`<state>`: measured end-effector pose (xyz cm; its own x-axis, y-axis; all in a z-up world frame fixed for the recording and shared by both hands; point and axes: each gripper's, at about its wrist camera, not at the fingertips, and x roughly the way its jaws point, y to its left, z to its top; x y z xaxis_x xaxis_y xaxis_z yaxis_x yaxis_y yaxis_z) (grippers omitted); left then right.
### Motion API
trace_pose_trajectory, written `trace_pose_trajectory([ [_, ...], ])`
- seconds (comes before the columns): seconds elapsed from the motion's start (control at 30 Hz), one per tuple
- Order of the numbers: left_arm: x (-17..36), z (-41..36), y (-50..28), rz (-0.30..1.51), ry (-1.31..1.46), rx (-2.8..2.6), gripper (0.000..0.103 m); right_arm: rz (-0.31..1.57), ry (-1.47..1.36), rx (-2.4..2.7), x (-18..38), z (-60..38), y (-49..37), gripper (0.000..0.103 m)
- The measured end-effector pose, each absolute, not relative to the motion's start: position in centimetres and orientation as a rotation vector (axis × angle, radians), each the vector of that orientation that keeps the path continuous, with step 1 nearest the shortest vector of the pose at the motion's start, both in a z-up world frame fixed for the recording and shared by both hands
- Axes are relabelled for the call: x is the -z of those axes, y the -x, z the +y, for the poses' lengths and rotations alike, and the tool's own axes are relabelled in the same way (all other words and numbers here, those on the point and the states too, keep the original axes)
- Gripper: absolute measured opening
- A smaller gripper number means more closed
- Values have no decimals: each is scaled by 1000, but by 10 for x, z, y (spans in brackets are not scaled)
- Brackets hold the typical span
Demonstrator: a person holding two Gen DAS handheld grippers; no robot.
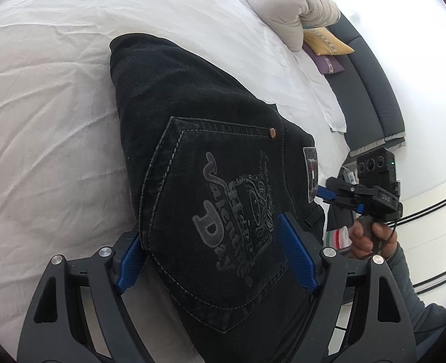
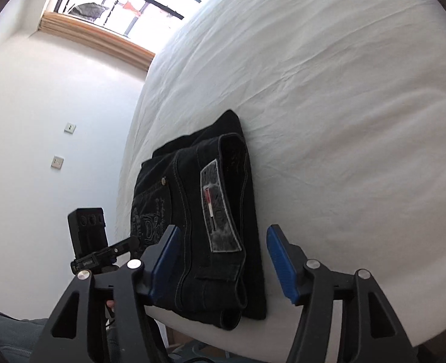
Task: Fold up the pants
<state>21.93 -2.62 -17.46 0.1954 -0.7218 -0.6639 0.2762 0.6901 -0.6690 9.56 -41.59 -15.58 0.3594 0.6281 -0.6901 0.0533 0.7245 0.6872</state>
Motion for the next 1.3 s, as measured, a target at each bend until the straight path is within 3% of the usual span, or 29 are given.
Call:
trace_pose_trajectory([
  [0.13, 174, -30, -227, 1197, 446, 716, 78, 1213, -707, -481, 180, -403, -127, 63],
  [0.2, 174, -35, -230, 1204, 372, 668, 55, 1211, -744, -527, 184, -399, -140, 63],
  [0.23, 174, -37, -231, 1208, 364, 655, 52, 1217, -734, -532, 184, -394, -146, 61],
  [0.33, 172, -36, -233, 1208, 365, 633, 40, 1247, -656, -515, 183, -379, -156, 43],
  [0.4, 166, -37, -229, 1187, 339, 629, 28, 1241, -603, -500, 173, -368, -155, 36],
  [0.57, 151, -37, -222, 1150, 337, 617, 19, 1172, -472, -480, 132, -346, -146, 22],
  [0.83, 139, -21, -225, 1059, 365, 594, 18, 1064, -395, -554, 74, -304, -181, 21],
  [1.0, 138, 4, -268, 1033, 282, 532, 19, 1071, -376, -570, 81, -268, -247, 21],
  [1.17, 172, 35, -311, 1093, 291, 469, 23, 1134, -404, -578, 119, -237, -297, 23],
  [1.2, 180, 38, -316, 1109, 288, 457, 29, 1156, -418, -556, 129, -233, -304, 25],
  [1.27, 193, 41, -320, 1112, 276, 430, 41, 1172, -458, -501, 150, -239, -310, 51],
  [1.3, 196, 43, -320, 1102, 281, 428, 45, 1159, -508, -510, 158, -245, -309, 51],
])
